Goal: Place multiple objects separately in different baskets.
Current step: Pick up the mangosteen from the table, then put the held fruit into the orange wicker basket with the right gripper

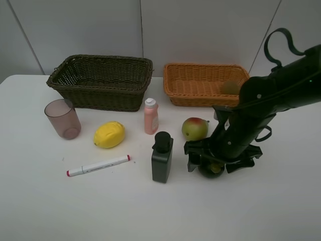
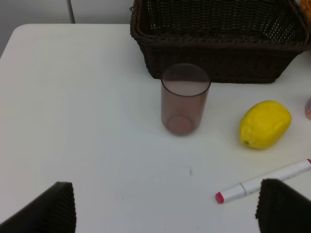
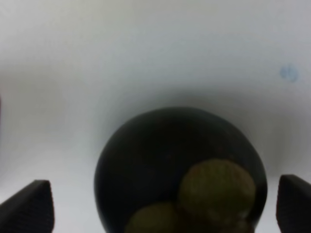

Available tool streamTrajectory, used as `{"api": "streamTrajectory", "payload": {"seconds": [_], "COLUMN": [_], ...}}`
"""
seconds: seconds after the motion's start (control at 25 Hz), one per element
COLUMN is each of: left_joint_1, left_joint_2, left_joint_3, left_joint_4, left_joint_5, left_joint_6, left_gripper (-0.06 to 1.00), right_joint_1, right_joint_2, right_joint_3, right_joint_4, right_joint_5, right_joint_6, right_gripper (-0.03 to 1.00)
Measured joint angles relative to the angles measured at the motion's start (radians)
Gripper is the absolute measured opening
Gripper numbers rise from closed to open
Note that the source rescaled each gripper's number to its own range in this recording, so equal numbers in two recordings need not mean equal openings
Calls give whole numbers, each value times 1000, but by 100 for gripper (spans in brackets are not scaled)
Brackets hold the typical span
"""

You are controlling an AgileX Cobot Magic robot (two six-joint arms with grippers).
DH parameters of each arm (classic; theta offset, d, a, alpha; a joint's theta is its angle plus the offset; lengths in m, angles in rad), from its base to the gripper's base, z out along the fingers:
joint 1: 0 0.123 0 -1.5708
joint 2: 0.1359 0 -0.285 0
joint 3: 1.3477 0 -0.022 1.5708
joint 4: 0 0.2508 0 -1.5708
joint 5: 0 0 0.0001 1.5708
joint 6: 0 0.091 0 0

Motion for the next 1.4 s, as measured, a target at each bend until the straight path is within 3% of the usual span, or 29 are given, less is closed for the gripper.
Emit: {"api": "streamTrajectory", "payload": {"seconds": [0.08, 0.12, 0.2, 0.24, 0.72, 0.88, 1.16, 1.4], "left_joint_1": [0, 0, 0, 0, 0, 0, 0, 0], "left_joint_2": [0, 0, 0, 0, 0, 0, 0, 0], "left_joint_3": [0, 0, 0, 0, 0, 0, 0, 0], "left_joint_4": [0, 0, 0, 0, 0, 0, 0, 0], "left_joint_5": [0, 0, 0, 0, 0, 0, 0, 0], "left_joint_6": [0, 0, 0, 0, 0, 0, 0, 0], "left_gripper": [96, 96, 96, 96, 96, 96, 96, 96], "right_joint_1": [0, 0, 0, 0, 0, 0, -10, -49], "right_joint_2": [0, 0, 0, 0, -15, -74, -188, -193], "right_joint_3": [0, 0, 0, 0, -2, -68, -309, -520], "right_joint_4": [0, 0, 2, 5, 7, -4, -90, -204], "right_joint_5": [0, 0, 2, 3, 38, 164, 445, 570], "right_joint_6": [0, 0, 0, 1, 1, 1, 1, 1], "right_gripper": [92, 82, 51, 49, 49, 49, 49, 49]}}
